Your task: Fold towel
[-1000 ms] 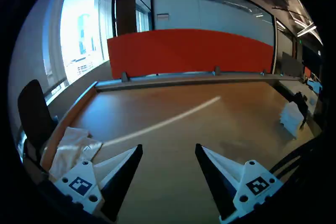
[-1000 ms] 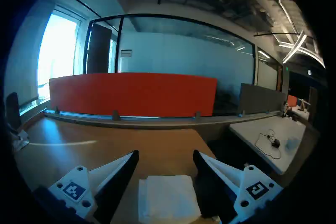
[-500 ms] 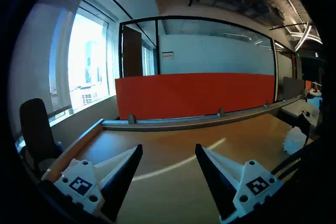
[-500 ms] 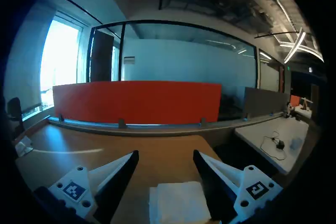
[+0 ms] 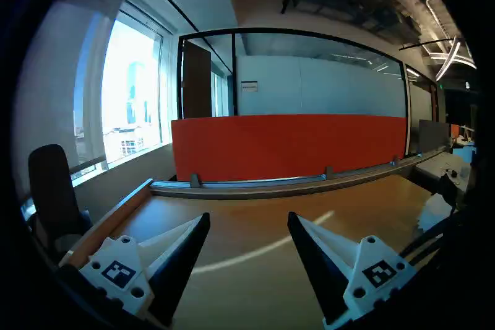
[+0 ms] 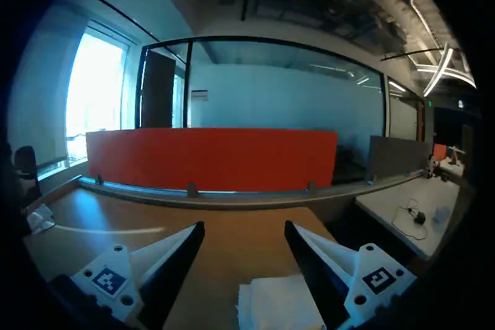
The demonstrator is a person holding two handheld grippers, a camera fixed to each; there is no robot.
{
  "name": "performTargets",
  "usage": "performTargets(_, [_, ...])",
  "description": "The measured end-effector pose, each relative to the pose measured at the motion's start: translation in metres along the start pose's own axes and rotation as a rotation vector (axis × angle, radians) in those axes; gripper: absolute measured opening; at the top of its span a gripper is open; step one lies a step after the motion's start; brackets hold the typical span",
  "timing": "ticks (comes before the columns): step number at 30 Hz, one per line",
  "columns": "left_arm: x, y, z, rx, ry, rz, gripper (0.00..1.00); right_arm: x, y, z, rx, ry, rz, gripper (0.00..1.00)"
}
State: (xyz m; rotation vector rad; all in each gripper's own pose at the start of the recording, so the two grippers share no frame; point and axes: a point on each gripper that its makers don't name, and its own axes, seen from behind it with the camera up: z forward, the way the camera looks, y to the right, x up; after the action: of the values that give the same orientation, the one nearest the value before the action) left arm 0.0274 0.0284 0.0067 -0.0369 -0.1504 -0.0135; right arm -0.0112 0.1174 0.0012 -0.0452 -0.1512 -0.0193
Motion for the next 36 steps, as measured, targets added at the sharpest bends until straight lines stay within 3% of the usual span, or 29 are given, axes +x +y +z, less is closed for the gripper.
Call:
performTargets(21, [0.021,-0.007,0.005,-0.003,0.055,-0.034,0.93,0.029,-0.093,0.006,0.071,0.067,0.043,1.00])
performTargets(36, [0.021,-0.007,0.006,-0.018,0.062,-0.043,0.93,0.030,-0.112,0.001,0.062,0.062,0.049,1.00])
